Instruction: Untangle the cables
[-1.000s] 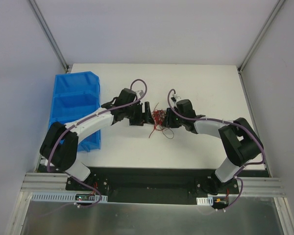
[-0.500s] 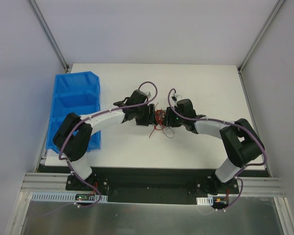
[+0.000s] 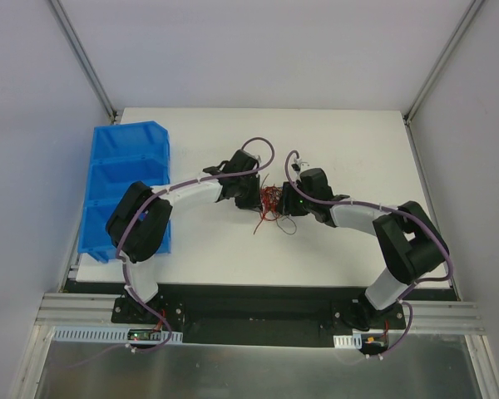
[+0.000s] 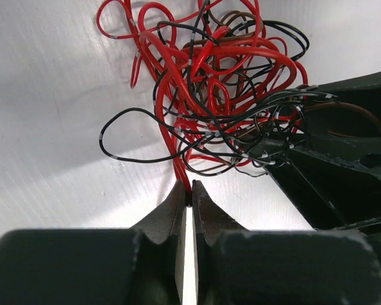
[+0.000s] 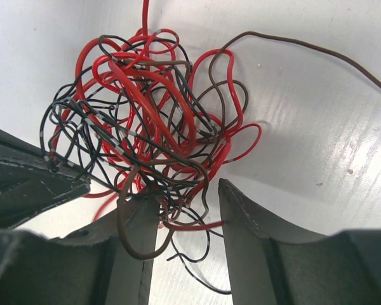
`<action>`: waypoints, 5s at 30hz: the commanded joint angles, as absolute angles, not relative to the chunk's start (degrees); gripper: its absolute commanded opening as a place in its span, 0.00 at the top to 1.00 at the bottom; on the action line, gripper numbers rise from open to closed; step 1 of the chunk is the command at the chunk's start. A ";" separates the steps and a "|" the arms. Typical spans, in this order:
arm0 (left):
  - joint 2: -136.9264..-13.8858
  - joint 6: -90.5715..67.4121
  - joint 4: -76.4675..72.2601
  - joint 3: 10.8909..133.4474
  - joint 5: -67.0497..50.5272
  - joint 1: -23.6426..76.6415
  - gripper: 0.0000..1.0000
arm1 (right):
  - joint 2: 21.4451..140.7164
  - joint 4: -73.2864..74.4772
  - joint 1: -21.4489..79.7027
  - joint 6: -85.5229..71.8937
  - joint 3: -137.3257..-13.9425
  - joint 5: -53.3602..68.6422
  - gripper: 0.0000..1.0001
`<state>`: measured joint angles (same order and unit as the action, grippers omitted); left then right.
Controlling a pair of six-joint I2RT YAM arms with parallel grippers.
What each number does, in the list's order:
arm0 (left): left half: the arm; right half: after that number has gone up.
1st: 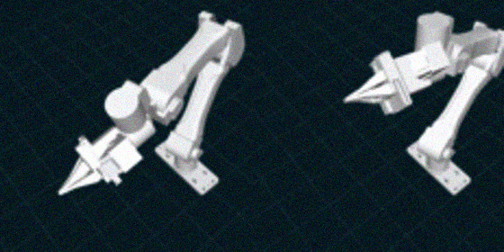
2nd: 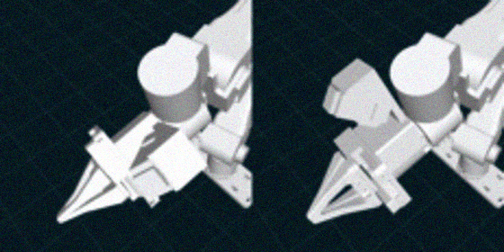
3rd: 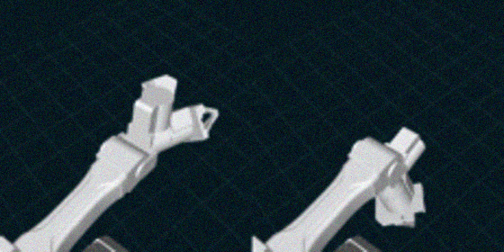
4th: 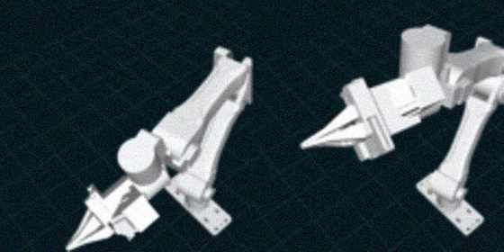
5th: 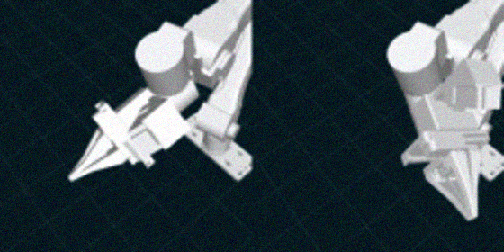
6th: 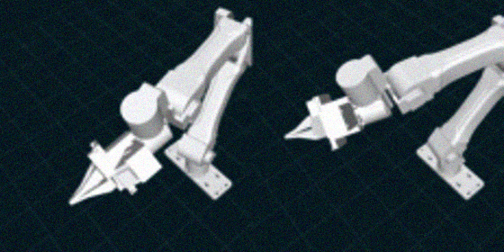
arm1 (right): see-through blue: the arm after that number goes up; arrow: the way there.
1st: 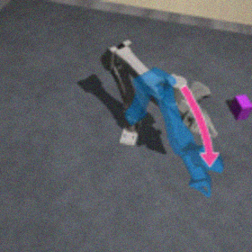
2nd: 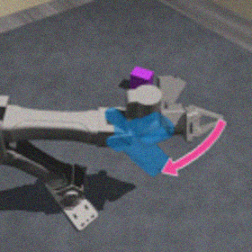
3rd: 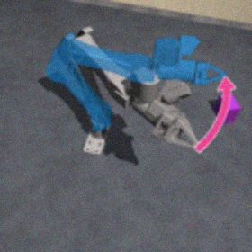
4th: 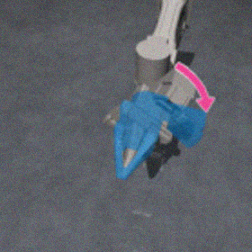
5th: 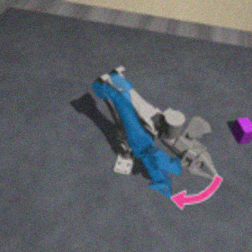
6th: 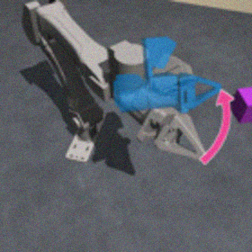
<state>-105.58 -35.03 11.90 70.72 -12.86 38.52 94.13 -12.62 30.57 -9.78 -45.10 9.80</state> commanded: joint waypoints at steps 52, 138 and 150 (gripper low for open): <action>-70.33 -38.05 14.88 61.03 -16.52 40.17 1.00 | 66.11 -10.44 36.38 3.59 -34.55 -13.11 0.14; -96.67 -21.01 34.10 71.98 2.54 47.55 0.37 | 87.36 -2.11 27.25 -7.29 -46.76 -5.10 0.23; -104.68 -19.42 35.15 76.64 6.42 47.46 0.94 | 86.92 -2.63 26.37 -7.82 -46.14 -3.69 0.23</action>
<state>-105.54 -21.08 33.39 73.03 3.07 47.55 86.96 -0.93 26.76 -6.92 -46.00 -4.64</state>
